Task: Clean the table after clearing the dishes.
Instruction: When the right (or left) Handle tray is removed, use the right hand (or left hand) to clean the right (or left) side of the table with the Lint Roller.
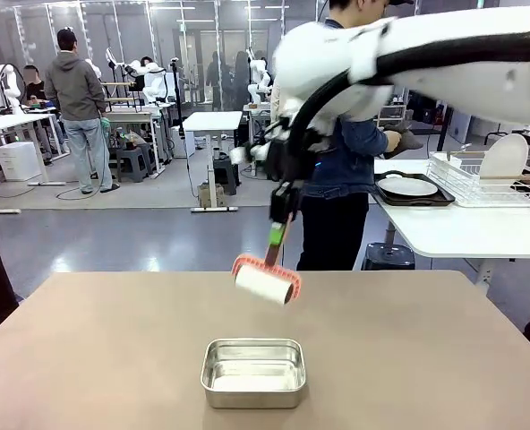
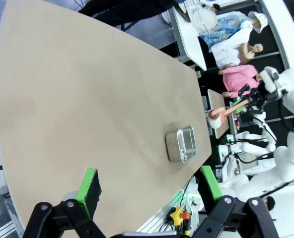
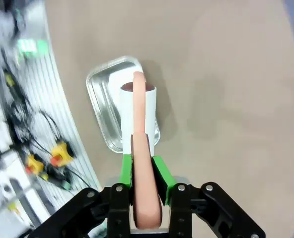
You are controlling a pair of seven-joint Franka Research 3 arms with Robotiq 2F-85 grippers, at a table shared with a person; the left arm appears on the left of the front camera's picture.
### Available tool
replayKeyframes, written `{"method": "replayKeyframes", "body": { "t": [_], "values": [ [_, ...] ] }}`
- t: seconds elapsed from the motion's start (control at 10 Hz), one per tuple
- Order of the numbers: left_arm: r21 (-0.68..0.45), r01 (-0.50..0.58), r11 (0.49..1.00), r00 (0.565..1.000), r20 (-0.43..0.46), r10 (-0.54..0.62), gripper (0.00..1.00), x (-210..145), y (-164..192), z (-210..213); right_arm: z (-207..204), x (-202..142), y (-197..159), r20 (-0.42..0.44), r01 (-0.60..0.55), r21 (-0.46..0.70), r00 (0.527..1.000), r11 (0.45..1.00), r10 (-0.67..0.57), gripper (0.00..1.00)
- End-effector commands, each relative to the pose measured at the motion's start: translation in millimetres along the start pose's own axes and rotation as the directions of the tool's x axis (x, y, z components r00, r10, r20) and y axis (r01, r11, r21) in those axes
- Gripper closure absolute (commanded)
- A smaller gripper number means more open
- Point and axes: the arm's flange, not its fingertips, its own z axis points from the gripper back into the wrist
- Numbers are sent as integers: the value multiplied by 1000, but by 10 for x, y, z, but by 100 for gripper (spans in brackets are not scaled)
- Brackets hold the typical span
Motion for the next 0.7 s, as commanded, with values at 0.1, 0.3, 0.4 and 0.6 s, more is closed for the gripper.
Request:
{"method": "replayKeyframes", "body": {
  "t": [0.1, 0.3, 0.4, 0.6],
  "values": [
    [0, 6, 1000, 1000, -15, -6, 0, -37, -28, 46, 142, -661, -372, 225, 332, 79, 913, 940, -341, 78],
    [0, 6, 1000, 1000, -15, -6, 0, -37, -28, 46, -40, -1038, -686, 252, 477, 112, 835, 872, -489, 78],
    [0, 6, 1000, 1000, -15, -6, 0, -37, -28, 46, -181, -1211, -816, 270, 533, 109, 796, 839, -541, 78],
    [0, 6, 1000, 1000, -15, -6, 0, -37, -28, 46, -323, -1568, -1108, 353, 627, 110, 701, 771, -620, 78]
  ]
}}
